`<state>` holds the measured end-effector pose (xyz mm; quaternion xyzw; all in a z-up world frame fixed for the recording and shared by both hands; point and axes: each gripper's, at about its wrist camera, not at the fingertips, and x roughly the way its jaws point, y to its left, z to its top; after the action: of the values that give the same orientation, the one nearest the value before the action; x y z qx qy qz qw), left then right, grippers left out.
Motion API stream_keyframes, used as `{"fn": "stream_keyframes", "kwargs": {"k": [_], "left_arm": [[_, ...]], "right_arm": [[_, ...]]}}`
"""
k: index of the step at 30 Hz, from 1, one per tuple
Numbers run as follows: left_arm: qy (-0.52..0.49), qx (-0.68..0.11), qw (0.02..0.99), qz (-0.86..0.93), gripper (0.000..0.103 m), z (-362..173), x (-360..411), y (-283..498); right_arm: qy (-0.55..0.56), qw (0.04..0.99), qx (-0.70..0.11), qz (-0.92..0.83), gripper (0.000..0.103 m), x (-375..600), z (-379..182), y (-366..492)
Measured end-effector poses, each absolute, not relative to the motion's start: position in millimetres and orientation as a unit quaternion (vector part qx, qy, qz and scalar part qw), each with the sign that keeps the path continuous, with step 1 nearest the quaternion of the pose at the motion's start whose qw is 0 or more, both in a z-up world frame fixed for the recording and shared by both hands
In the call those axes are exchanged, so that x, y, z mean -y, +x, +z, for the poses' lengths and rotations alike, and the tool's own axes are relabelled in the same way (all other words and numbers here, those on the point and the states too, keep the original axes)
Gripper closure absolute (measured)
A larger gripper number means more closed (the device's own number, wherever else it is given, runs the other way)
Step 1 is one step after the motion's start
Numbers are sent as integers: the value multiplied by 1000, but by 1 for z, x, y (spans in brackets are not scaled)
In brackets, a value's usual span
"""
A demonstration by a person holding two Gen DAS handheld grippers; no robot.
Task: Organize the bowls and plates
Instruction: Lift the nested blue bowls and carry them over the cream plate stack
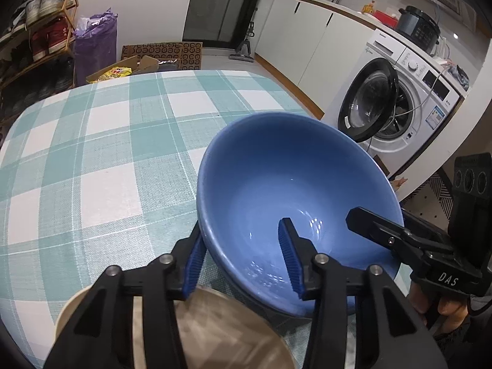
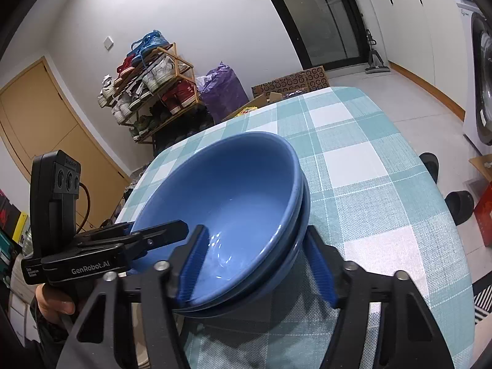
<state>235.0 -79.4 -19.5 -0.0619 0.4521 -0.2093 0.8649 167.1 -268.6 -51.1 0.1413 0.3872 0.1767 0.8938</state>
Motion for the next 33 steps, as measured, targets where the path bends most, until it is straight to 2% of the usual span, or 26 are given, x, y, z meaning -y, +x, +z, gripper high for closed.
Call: {"fn": "stream_keyframes", "kwargs": {"k": [4, 33], "left_arm": [[-62, -452, 865, -208, 61, -20, 78, 235], [-42, -437, 879, -186, 62, -6, 81, 219]], "right_arm": [[142, 894, -388, 175, 42, 268, -50, 166], [131, 900, -377, 174, 43, 270, -41, 159]]}}
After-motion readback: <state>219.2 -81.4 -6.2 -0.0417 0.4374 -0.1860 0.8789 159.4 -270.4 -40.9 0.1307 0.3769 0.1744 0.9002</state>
